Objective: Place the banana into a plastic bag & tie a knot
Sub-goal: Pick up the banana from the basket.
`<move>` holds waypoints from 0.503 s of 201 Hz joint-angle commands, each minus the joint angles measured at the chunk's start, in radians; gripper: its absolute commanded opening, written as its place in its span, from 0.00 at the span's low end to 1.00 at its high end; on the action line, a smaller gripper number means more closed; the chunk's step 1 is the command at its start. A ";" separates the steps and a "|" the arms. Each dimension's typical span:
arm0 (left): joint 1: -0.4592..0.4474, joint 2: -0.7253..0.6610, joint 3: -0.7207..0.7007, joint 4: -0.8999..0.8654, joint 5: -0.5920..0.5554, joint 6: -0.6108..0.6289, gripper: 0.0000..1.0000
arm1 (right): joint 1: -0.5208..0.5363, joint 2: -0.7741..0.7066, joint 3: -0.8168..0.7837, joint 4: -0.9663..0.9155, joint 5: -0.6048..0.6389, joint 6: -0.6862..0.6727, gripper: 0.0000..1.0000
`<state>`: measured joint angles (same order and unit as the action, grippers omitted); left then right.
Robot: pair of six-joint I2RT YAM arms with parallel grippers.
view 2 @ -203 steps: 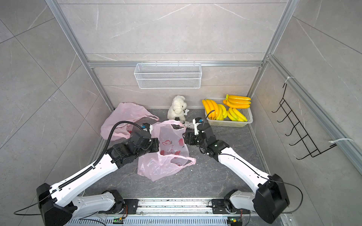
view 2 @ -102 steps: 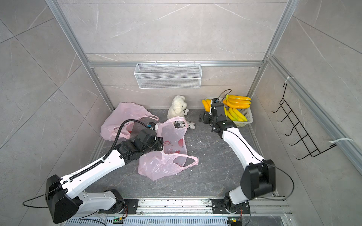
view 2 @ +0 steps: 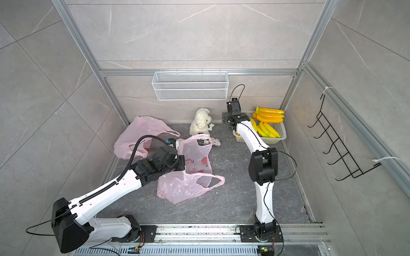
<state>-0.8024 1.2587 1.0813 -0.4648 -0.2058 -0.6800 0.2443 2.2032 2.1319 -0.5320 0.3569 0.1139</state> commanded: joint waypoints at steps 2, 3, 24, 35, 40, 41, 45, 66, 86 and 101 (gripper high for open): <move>0.008 -0.036 -0.011 0.022 0.000 0.011 0.00 | 0.000 0.102 0.122 -0.161 0.055 -0.045 0.97; 0.008 -0.036 -0.012 0.022 -0.001 0.011 0.00 | 0.001 0.106 0.126 -0.165 0.055 -0.046 0.97; 0.011 -0.044 -0.019 0.020 -0.002 0.010 0.00 | 0.001 0.169 0.207 -0.219 0.076 -0.064 0.96; 0.012 -0.045 -0.024 0.020 -0.003 0.010 0.00 | 0.001 0.196 0.241 -0.244 0.097 -0.069 0.96; 0.014 -0.045 -0.024 0.021 -0.003 0.008 0.00 | 0.001 0.205 0.253 -0.252 0.106 -0.071 0.96; 0.014 -0.046 -0.023 0.021 -0.003 0.008 0.00 | 0.001 0.207 0.256 -0.254 0.108 -0.071 0.96; 0.014 -0.047 -0.025 0.022 -0.001 0.009 0.00 | 0.001 0.213 0.263 -0.258 0.113 -0.074 0.96; 0.017 -0.048 -0.030 0.024 0.001 0.007 0.00 | -0.001 0.246 0.307 -0.285 0.151 -0.079 0.93; 0.017 -0.048 -0.034 0.025 -0.001 0.007 0.00 | -0.005 0.287 0.373 -0.335 0.188 -0.078 0.88; 0.019 -0.053 -0.036 0.025 -0.001 0.007 0.00 | -0.007 0.307 0.414 -0.361 0.206 -0.075 0.84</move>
<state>-0.7910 1.2369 1.0473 -0.4637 -0.2062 -0.6800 0.2440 2.4691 2.4687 -0.8066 0.4938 0.0471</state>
